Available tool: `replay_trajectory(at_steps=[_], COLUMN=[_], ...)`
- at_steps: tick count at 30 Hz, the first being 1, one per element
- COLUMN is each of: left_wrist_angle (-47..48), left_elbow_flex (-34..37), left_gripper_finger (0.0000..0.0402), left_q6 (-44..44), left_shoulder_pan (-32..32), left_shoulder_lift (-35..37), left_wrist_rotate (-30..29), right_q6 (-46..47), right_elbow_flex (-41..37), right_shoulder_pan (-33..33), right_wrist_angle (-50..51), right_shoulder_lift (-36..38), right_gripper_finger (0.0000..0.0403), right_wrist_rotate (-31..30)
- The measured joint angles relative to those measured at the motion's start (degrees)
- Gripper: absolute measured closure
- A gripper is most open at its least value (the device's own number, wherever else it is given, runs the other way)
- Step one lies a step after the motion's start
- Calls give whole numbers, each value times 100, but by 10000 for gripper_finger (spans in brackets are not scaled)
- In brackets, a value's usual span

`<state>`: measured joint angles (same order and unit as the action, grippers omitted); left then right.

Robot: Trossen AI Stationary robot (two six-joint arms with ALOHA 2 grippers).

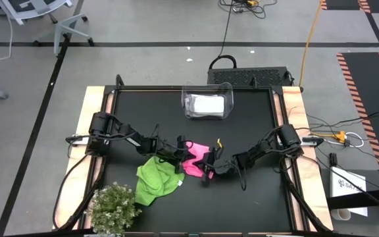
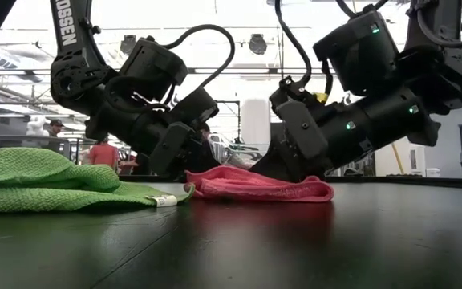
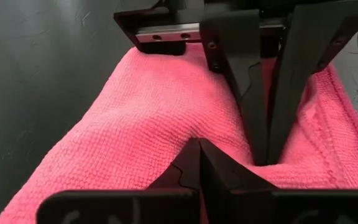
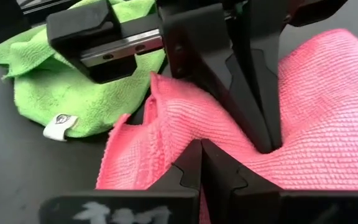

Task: Fold microfiber towels
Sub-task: Fold the pink microfiber cloth

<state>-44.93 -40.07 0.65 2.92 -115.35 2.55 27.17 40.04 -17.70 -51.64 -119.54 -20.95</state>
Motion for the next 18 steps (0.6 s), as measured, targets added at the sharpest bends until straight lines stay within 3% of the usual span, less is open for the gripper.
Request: replay_trajectory(at_steps=[4, 11, 14, 18], left_wrist_angle=[17, 41, 37, 5], left_elbow_flex=[0, 0, 2, 7], left_gripper_finger=[392, 396, 391, 397], left_q6=[55, 210, 290, 306], left_shoulder_pan=[11, 37, 37, 37], left_shoulder_lift=[0, -2, -4, -7], left_wrist_rotate=[34, 55, 55, 55], right_q6=[223, 569, 1276, 2139], right_elbow_flex=[-220, -342, -322, -331], right_shoulder_pan=[-26, 38, 157, 317], right_wrist_angle=[465, 2693, 3268, 3951], right_shoulder_lift=[520, 2421, 3231, 4034], right_gripper_finger=[403, 403, 403, 403], right_wrist_rotate=[382, 627, 729, 1404])
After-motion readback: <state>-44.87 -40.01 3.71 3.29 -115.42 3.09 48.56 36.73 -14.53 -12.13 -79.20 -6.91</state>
